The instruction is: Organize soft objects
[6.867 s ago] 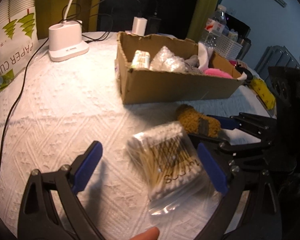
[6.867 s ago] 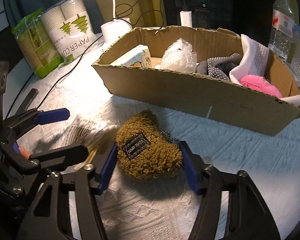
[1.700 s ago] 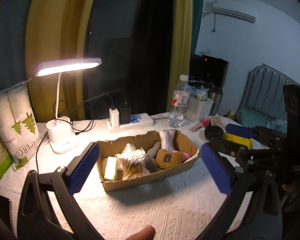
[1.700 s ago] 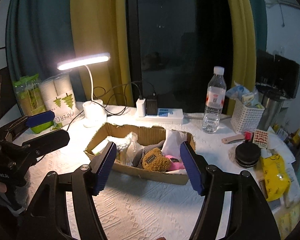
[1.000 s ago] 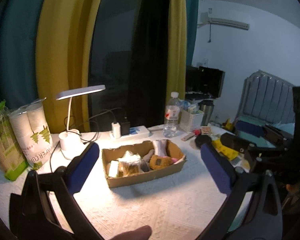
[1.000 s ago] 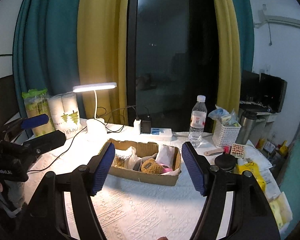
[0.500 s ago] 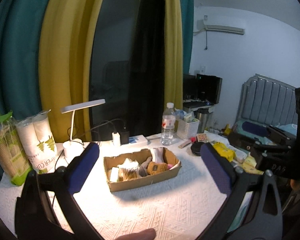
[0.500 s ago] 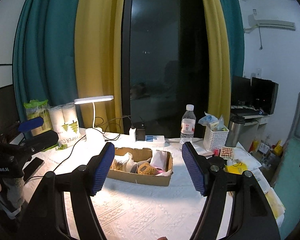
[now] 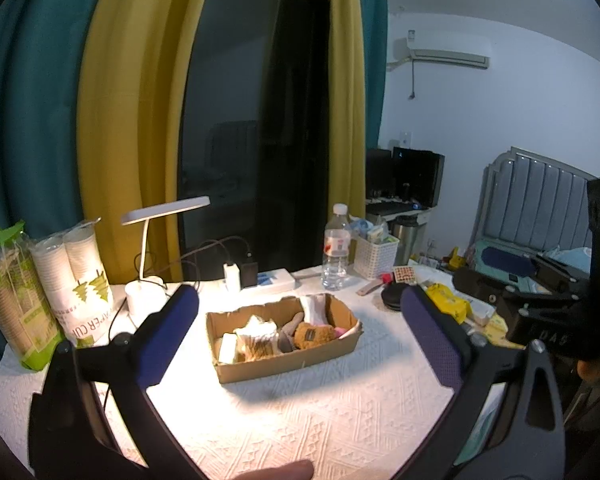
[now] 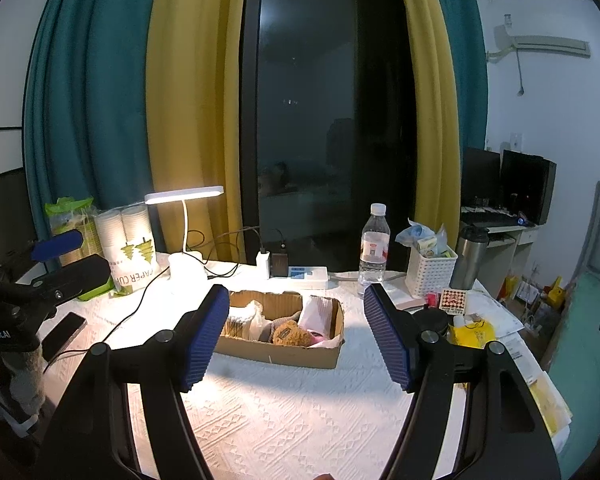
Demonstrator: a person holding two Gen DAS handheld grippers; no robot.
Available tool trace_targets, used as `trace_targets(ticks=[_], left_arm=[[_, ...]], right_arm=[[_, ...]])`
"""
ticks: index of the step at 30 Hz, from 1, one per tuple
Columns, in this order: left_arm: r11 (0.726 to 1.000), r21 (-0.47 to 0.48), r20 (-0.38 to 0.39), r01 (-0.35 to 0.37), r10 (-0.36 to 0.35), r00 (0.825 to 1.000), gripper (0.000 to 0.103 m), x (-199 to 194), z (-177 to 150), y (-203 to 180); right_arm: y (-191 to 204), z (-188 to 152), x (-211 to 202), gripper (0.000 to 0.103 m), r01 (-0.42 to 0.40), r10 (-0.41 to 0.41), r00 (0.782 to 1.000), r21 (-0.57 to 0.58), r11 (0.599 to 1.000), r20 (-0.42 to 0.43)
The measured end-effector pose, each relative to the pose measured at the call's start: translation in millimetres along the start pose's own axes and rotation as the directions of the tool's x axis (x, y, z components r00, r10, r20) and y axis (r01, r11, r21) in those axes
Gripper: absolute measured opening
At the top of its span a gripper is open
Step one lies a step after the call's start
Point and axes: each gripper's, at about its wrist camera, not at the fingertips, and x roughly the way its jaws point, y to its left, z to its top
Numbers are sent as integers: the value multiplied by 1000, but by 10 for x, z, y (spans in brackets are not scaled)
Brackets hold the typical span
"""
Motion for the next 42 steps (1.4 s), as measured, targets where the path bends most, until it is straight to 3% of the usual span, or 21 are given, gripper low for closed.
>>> trace_targets(ticks=[42], left_arm=[[1000,0,-4,1,-1,1000,102,57,-36,-38]], right_arm=[[6,-91,63,73,-9,9,1000,-4,1000,-23]])
